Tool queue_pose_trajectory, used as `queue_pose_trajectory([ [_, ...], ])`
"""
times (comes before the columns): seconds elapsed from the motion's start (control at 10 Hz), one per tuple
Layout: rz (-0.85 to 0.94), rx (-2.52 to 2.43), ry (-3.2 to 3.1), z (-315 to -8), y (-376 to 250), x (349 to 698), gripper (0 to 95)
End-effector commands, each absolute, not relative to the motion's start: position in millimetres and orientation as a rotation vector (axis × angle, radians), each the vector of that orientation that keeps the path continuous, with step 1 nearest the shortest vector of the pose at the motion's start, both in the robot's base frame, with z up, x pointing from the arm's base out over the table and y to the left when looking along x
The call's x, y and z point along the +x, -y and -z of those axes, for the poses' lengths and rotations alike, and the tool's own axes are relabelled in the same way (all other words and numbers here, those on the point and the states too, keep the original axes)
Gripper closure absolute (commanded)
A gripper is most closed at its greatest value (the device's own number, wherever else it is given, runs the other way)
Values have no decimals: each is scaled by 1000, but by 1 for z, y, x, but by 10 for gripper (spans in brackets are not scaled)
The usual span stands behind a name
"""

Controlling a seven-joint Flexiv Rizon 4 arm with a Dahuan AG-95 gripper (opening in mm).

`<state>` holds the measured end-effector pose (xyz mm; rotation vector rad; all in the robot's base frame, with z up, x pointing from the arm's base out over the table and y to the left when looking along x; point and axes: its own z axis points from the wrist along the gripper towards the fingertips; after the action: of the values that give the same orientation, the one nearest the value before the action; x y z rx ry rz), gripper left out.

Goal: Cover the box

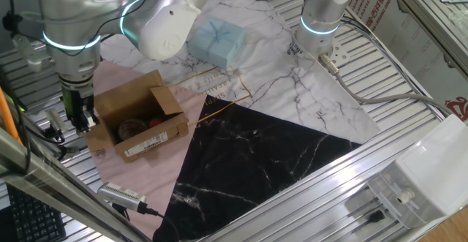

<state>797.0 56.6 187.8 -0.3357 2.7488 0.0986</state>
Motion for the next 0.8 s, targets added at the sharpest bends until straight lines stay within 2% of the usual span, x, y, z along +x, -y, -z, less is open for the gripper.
queue_pose_trajectory([
  [0.1,-96,-321,-2745,-188,-57,798,950],
  [0.8,-125,-315,-2699,-188,-57,798,950],
])
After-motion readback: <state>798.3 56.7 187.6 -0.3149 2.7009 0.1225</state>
